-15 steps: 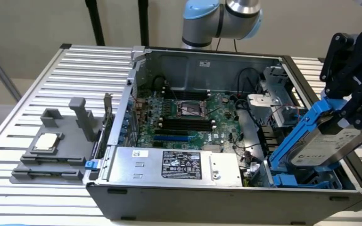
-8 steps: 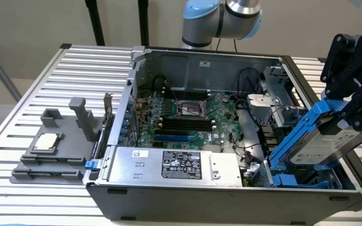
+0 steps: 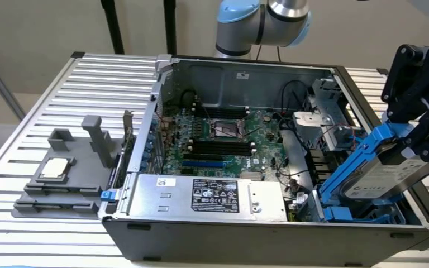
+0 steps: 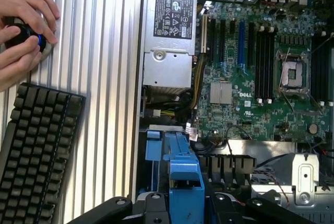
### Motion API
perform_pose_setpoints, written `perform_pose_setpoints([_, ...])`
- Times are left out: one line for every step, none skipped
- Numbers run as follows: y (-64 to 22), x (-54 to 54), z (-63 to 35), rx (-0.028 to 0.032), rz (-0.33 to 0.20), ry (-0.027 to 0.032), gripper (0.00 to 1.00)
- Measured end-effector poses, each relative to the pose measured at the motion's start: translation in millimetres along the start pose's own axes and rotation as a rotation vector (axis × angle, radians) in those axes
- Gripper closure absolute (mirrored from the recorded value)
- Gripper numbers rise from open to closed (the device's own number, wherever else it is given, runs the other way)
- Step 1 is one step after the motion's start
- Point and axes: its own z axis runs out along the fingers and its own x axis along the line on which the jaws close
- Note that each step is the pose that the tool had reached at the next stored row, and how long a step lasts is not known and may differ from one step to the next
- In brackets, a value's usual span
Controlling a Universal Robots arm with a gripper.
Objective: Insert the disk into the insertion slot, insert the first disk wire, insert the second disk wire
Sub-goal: 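Insert the disk into the insertion slot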
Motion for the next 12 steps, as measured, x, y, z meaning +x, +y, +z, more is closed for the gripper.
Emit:
perform_pose_setpoints([0.0,0.5,0.4,0.0,0.0,-0.0004,0.68])
perform_pose_setpoints([0.0,0.9,0.9,0.0,0.0,-0.001,0.68])
perform_pose_setpoints([0.0,1.2,1.4,0.0,0.0,-0.0015,0.68])
perform_pose_setpoints([0.0,1.4,1.9,0.0,0.0,-0.0021,0.68])
perform_pose_setpoints([-0.1,1.6,2.5,0.0,0.0,-0.003,0.68])
perform_pose_setpoints([-0.1,1.7,3.1,0.0,0.0,-0.004,0.68])
perform_pose_setpoints([-0.1,1.8,3.6,0.0,-0.001,-0.0051,0.68])
perform_pose_setpoints([-0.1,1.9,4.1,0.0001,-0.001,-0.0065,0.68])
perform_pose_setpoints([-0.1,2.0,4.6,0.0001,-0.001,-0.0081,0.68])
perform_pose_setpoints([-0.2,2.1,5.1,0.0001,-0.002,-0.0097,0.68])
perform_pose_setpoints([-0.2,2.2,5.6,0.0001,-0.002,-0.0114,0.68])
perform_pose_setpoints([-0.2,2.2,6.1,0.0002,-0.002,-0.0135,0.68])
